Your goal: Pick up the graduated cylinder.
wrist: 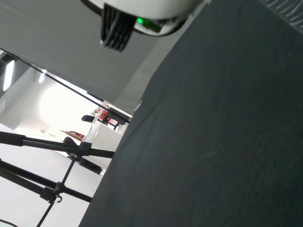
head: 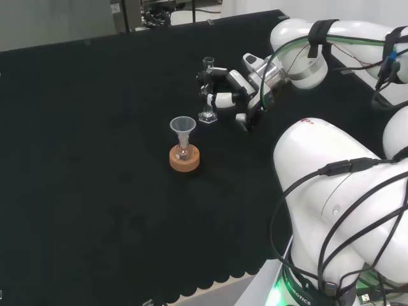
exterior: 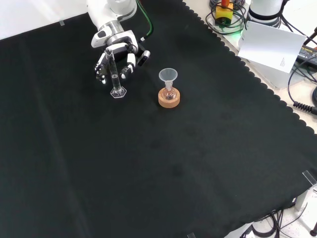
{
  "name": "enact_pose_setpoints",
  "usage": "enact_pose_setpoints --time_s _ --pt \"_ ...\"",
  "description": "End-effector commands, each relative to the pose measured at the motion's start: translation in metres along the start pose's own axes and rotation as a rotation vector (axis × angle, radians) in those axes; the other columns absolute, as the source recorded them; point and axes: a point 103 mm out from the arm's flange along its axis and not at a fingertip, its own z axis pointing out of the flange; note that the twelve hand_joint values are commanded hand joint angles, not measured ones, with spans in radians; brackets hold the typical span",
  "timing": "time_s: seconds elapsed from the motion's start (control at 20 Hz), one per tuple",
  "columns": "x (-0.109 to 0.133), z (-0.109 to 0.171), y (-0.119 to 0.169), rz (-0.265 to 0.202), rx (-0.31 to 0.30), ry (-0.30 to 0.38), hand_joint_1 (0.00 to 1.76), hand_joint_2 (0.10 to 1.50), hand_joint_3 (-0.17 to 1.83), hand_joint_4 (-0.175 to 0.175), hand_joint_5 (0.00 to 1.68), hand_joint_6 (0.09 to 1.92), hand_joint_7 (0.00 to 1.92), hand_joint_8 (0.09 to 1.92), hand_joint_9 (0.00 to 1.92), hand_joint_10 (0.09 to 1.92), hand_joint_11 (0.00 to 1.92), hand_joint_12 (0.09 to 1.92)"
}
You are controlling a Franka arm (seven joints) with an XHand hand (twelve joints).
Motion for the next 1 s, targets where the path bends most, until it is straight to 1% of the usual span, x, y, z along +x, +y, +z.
enact_pose_setpoints --time_s 0.05,0.15,0.4,0.6,0.9,1.0 --pt "0.0007 -0.0011 -0.0019 0.004 -0.009 -0.003 1.07 0.66 0.66 0.038 0.68 0.62 0.66 0.57 0.85 0.46 0.54 1.26" --pt "0.0086 -0.003 -0.0003 0.007 -0.012 -0.004 1.08 0.67 0.67 0.045 0.71 0.63 0.68 0.57 0.87 0.46 0.55 1.26" --pt "0.0073 -0.0069 -0.0003 0.004 0.01 -0.023 1.12 0.71 0.66 0.061 0.8 0.61 0.73 0.56 0.95 0.43 0.63 1.21" --pt "0.0087 -0.0045 0.0002 0.002 0.021 -0.046 1.13 0.72 0.66 0.062 0.81 0.59 0.75 0.55 0.98 0.4 0.65 1.19" --pt "0.0086 -0.0027 0.0 0.004 0.037 -0.053 1.18 0.76 0.68 0.06 0.81 0.59 0.77 0.56 0.99 0.39 0.67 1.19" --pt "0.0084 -0.0021 -0.0001 0.014 0.022 -0.051 1.2 0.78 0.68 0.05 0.81 0.61 0.78 0.57 1.01 0.38 0.74 1.14"
